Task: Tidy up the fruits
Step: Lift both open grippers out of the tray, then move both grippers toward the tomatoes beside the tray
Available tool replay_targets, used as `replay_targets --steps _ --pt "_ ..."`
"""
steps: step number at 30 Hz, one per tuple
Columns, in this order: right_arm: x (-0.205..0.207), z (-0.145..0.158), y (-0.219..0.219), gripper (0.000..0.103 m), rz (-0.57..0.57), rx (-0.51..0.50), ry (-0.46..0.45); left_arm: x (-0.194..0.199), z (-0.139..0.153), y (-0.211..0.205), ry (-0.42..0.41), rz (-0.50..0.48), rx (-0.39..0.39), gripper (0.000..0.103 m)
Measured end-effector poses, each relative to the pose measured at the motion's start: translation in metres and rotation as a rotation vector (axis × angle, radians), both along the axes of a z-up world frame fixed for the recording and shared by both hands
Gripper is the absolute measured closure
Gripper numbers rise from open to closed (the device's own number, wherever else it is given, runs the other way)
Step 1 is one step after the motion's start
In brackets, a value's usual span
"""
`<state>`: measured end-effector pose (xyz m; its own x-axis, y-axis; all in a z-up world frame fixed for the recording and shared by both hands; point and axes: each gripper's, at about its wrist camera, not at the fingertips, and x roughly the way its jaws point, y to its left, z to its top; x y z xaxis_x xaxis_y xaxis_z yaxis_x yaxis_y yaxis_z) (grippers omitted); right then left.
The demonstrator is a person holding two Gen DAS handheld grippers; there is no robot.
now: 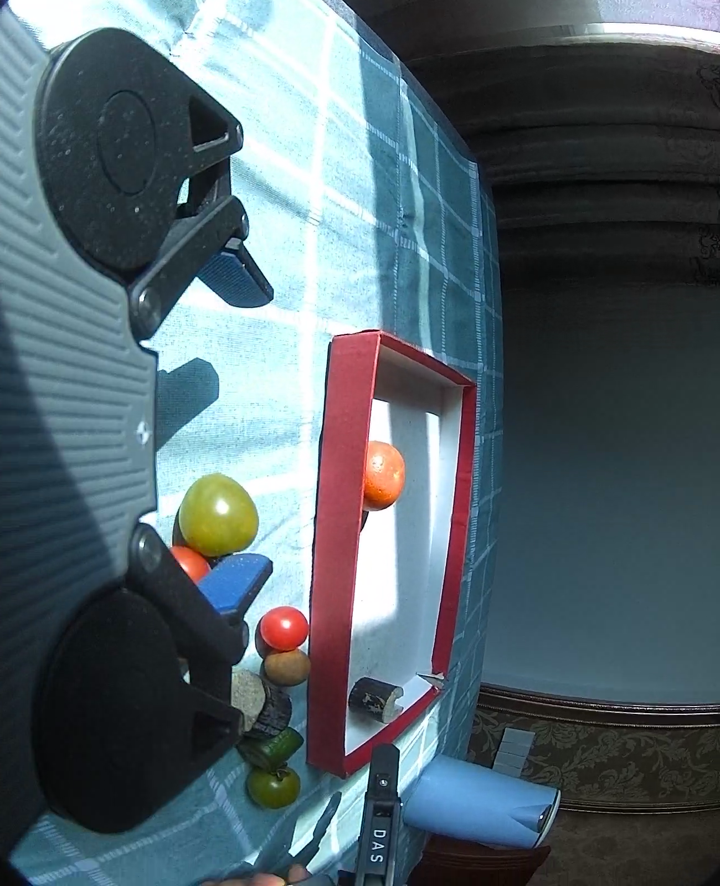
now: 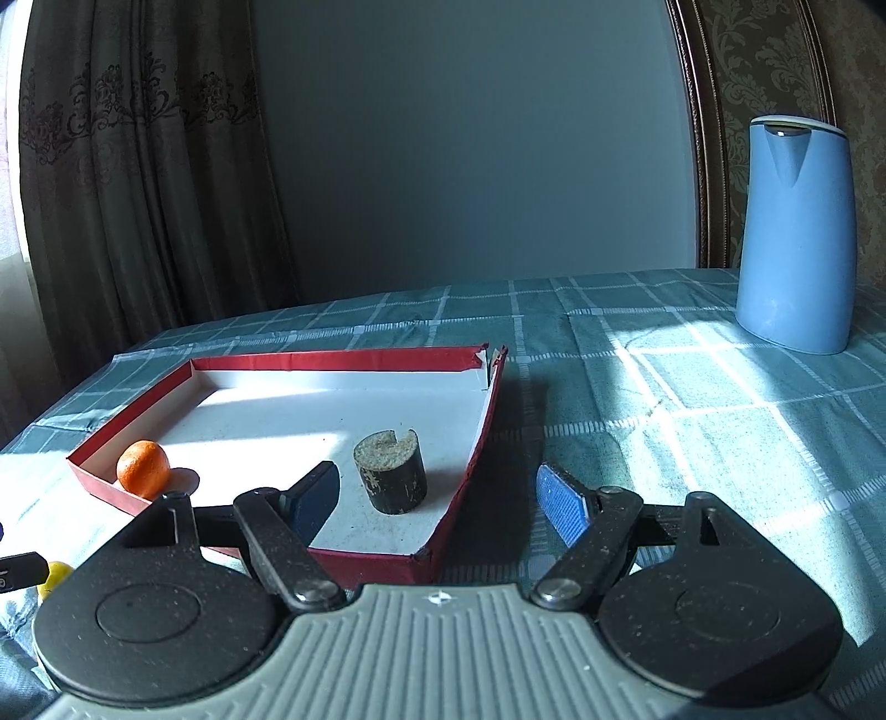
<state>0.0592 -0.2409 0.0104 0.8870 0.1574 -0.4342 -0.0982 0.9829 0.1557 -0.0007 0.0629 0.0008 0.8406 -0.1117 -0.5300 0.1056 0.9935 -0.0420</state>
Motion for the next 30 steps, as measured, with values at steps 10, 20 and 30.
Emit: replay_targets --steps 10,20,30 --pt "0.000 -0.001 0.003 0.025 0.011 -0.016 0.003 0.025 -0.010 0.006 0.145 -0.042 -0.097 0.004" --pt "-0.002 -0.001 0.008 0.025 0.016 -0.056 0.007 0.018 -0.007 0.024 0.144 0.012 -0.172 0.007" --pt "-0.011 0.002 0.005 0.025 0.032 -0.071 0.012 0.009 -0.005 0.009 0.109 -0.023 -0.067 0.007"
